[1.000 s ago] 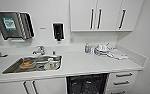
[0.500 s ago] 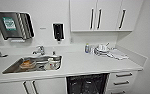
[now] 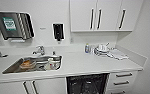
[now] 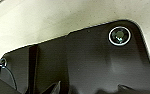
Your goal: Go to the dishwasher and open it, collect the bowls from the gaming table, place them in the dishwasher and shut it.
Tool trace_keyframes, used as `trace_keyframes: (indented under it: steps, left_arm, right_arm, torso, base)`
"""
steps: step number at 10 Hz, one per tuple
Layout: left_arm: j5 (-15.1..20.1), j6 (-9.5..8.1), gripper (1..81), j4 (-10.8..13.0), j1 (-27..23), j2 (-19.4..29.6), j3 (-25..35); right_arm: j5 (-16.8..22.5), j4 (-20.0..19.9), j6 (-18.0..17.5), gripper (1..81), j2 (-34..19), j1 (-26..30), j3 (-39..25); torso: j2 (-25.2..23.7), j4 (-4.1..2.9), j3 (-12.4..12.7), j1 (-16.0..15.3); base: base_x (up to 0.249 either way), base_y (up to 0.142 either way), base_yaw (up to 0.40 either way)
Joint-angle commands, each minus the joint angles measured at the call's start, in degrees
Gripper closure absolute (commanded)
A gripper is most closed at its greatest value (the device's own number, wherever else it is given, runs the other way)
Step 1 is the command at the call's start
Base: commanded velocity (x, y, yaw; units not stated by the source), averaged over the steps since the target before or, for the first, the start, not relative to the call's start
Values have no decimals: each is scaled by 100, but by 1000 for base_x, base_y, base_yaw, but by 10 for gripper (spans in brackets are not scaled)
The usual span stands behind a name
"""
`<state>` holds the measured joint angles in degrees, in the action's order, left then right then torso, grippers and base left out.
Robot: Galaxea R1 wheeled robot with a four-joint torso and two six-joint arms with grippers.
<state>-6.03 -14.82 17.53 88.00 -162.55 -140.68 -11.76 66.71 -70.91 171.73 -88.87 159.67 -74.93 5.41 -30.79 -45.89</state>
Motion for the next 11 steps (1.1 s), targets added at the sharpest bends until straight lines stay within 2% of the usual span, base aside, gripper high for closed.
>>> trace_keyframes:
  steps: [1,2,3,5,8,9,11]
  left_arm:
    - [305,6,10,22,-235,-173,-355]
    - [305,6,10,14,-227,-269,-486]
    - [305,6,10,14,-235,-383,-643]
    - [296,6,10,31,-227,-525,-917]
    - [296,6,10,31,-235,-533,-962]
    - [296,6,10,31,-243,-533,-962]
    - [296,6,10,31,-244,-533,-962]
  right_arm:
    - [823,27,16,10,162,268,-7]
    - [921,18,34,10,224,277,-16]
    - [922,35,51,10,276,268,-16]
    - [922,80,52,10,294,260,-16]
    - [904,96,51,10,277,268,-17]
    - [895,97,51,10,285,277,-25]
    - [869,106,51,10,277,277,-25]
  torso:
    - [0,0,0,0]
    - [0,0,0,0]
    - [573,0,0,369]
    - [660,0,0,431]
    - [1180,0,0,770]
    - [1395,0,235,910]
    - [1757,0,455,1141]
  base:
    - [0,0,0]
    - [0,0,0]
    - [0,0,0]
    - [0,0,0]
    - [0,0,0]
    - [0,0,0]
    - [0,0,0]
